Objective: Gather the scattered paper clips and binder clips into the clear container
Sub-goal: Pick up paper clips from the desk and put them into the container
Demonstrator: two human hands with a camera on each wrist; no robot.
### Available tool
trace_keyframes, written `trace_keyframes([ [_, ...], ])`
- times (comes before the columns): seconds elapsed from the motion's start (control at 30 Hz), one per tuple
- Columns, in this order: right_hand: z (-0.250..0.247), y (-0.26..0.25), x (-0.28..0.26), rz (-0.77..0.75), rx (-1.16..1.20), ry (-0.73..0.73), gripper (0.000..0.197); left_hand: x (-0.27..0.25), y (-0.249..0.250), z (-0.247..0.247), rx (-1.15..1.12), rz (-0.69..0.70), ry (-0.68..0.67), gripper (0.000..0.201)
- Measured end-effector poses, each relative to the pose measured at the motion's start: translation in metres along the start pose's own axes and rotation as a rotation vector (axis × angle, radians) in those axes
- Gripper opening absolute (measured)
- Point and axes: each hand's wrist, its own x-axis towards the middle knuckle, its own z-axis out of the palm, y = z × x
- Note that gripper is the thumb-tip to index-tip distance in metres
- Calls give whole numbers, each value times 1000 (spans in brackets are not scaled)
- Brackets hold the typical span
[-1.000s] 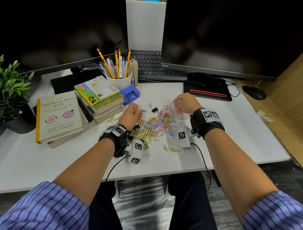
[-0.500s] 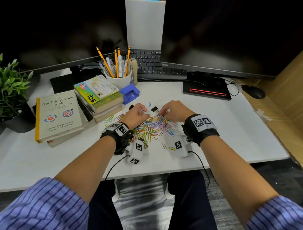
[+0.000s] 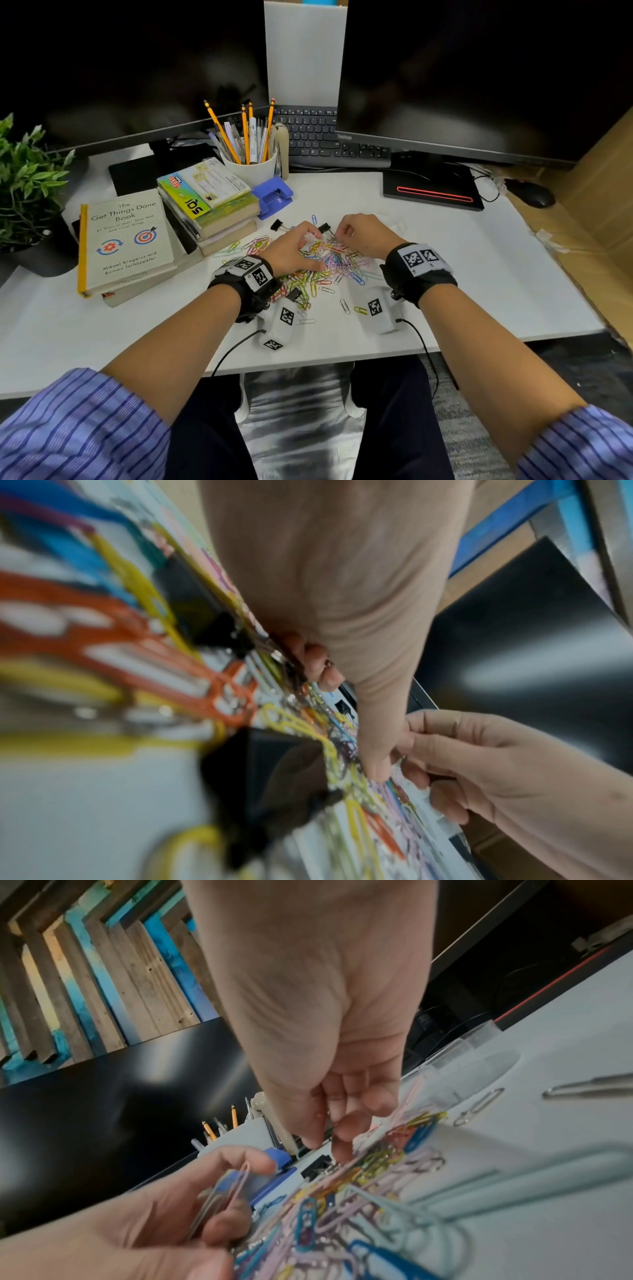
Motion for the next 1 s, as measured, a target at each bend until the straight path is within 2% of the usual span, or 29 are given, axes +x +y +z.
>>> trace_keyframes([
  [0.1, -4, 3, -1, 47, 155, 1, 17, -2, 0, -1, -4, 42, -68, 54],
  [0.2, -7, 6, -3, 77, 342, -14, 18, -1, 0, -1, 61, 119, -58, 28],
  [0.23, -7, 7, -3, 72, 333, 13, 19, -1, 1, -1, 82, 145, -50, 19],
  [0.3, -4, 6, -3, 32, 248, 84, 18, -2, 1, -1, 98, 162, -31, 13],
  [0.37, -1, 3, -3, -12, 149, 77, 17, -2, -1, -1, 63, 131, 10, 15],
  [0.47, 4, 0, -3, -14, 63, -33, 18, -3, 0, 0, 40, 93, 54, 22],
  [0.6, 9, -5, -2, -16, -18, -38, 16, -7, 6, -1, 67, 61, 48, 28],
  [0.77, 9, -3, -2, -5, -33, -64, 17, -1, -4, -1, 83, 65, 74, 9],
  [0.87, 8, -1, -3, 15, -27, -51, 17, 2, -7, 0, 77, 73, 93, 6],
  [1.0, 7, -2, -4, 1, -36, -52, 18, 5, -10, -1, 104, 75, 61, 17],
])
